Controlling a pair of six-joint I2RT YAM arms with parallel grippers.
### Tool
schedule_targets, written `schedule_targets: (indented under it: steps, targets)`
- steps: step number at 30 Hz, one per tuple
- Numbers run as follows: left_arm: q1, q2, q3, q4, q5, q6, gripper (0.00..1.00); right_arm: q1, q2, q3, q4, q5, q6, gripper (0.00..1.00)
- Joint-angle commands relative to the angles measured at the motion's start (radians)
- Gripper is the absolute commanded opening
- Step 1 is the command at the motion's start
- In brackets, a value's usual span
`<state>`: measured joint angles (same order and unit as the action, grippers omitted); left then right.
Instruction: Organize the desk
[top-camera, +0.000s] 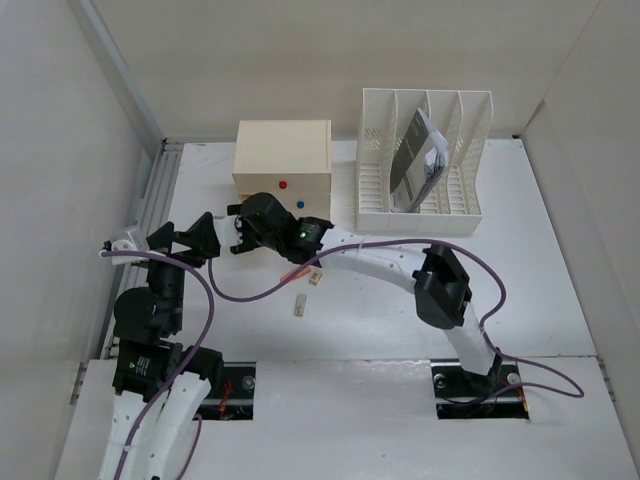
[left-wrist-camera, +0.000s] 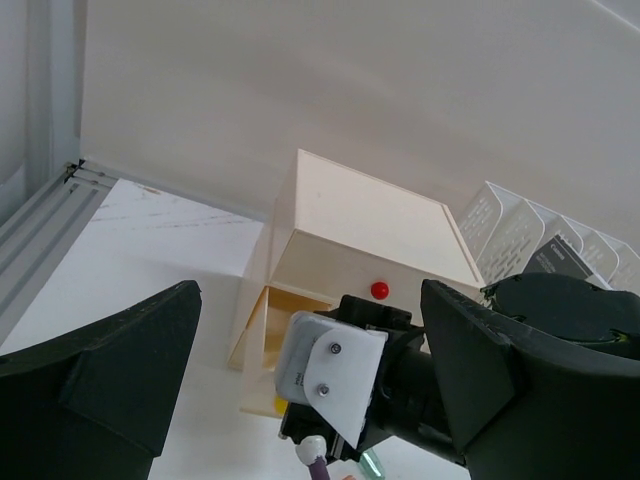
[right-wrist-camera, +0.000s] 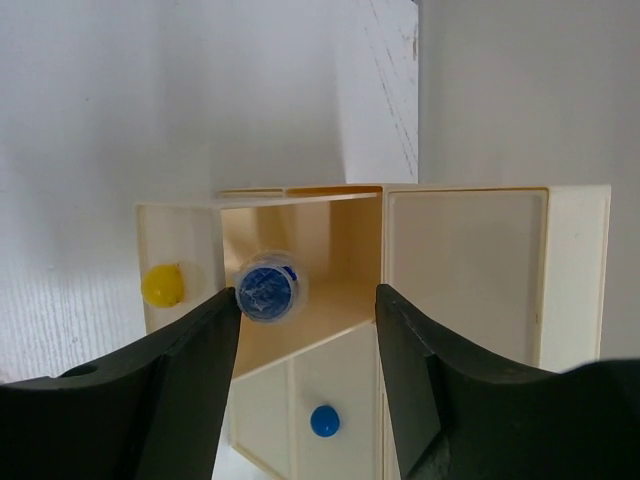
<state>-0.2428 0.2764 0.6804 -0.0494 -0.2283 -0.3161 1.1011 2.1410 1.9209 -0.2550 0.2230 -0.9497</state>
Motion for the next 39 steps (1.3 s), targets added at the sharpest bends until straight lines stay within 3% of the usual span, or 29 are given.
schedule_targets:
  steps: [1, 16, 18, 19, 22, 23, 24, 39]
  targets:
    - [-0.003, -0.008, 0.001, 0.046, 0.012, -0.003, 0.9, 0.009, -0.09, 0.053, 0.011, 0.003, 0.045, 0.62]
    - [0.007, -0.008, 0.001, 0.046, 0.012, -0.012, 0.9, 0.009, -0.155, 0.124, -0.141, -0.22, 0.18, 0.6]
    - [0.007, -0.017, 0.001, 0.046, 0.012, -0.012, 0.9, 0.009, -0.164, 0.124, -0.153, -0.252, 0.204, 0.55]
    - [0.007, -0.017, 0.001, 0.046, 0.012, -0.012, 0.9, 0.009, -0.164, 0.124, -0.162, -0.289, 0.204, 0.4]
    - [0.007, -0.017, 0.001, 0.046, 0.012, -0.012, 0.9, 0.009, -0.152, 0.124, -0.184, -0.365, 0.239, 0.18]
    - [0.007, -0.017, 0.001, 0.046, 0.012, -0.012, 0.9, 0.009, -0.151, 0.135, -0.184, -0.387, 0.239, 0.06]
    - [0.007, -0.017, 0.001, 0.037, 0.012, -0.012, 0.9, 0.009, -0.138, 0.135, -0.193, -0.407, 0.264, 0.02]
    - [0.007, -0.083, -0.018, 0.046, -0.025, -0.012, 0.9, -0.078, 0.065, 0.375, -0.174, -0.64, 0.491, 0.0]
